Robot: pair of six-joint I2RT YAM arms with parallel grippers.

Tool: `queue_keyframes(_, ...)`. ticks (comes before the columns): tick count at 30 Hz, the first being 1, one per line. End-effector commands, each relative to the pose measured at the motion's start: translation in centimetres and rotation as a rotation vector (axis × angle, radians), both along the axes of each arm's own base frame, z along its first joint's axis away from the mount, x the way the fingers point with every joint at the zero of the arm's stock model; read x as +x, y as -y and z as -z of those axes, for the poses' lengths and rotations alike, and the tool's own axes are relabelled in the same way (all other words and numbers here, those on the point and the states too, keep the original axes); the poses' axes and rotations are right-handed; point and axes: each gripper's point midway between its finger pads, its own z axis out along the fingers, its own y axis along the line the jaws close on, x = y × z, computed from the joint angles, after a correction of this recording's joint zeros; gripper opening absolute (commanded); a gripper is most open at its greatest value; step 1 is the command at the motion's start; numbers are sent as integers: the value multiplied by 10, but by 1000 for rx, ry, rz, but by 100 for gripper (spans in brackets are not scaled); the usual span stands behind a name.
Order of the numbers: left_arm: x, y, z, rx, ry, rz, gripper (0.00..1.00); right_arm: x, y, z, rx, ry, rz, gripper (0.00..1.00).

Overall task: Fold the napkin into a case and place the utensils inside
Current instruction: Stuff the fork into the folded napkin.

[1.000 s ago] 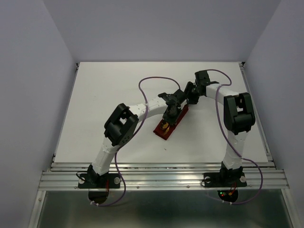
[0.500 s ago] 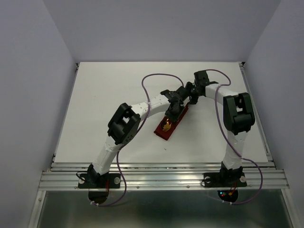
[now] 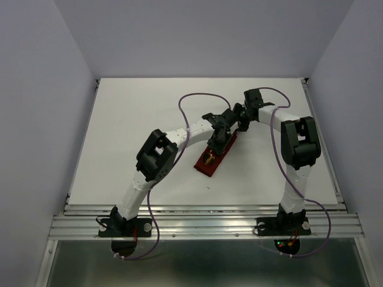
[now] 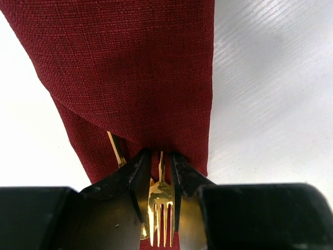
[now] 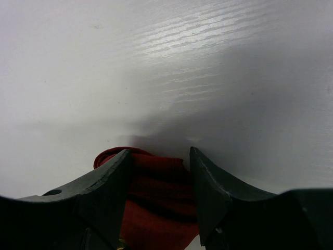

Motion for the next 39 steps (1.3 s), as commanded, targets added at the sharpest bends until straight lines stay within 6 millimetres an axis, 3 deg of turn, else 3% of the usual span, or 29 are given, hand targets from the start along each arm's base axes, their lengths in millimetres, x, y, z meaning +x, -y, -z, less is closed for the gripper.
queue_keyframes(1,0,2,-36,-64,33,0,32,-13,-3,3,-19,-23,-11,55)
queue_keyframes(22,-20,-12,-33,-68,-3,-6,32,-11,-8,-1,-13,-15,-19,55)
queue_keyframes(30,-19,-10,-33,-77,-3,-3,11,-12,-7,0,-17,-15,-17,55)
queue_keyframes(39,-13,1,-34,-93,-3,11,0,-15,-10,0,-20,-15,-27,55)
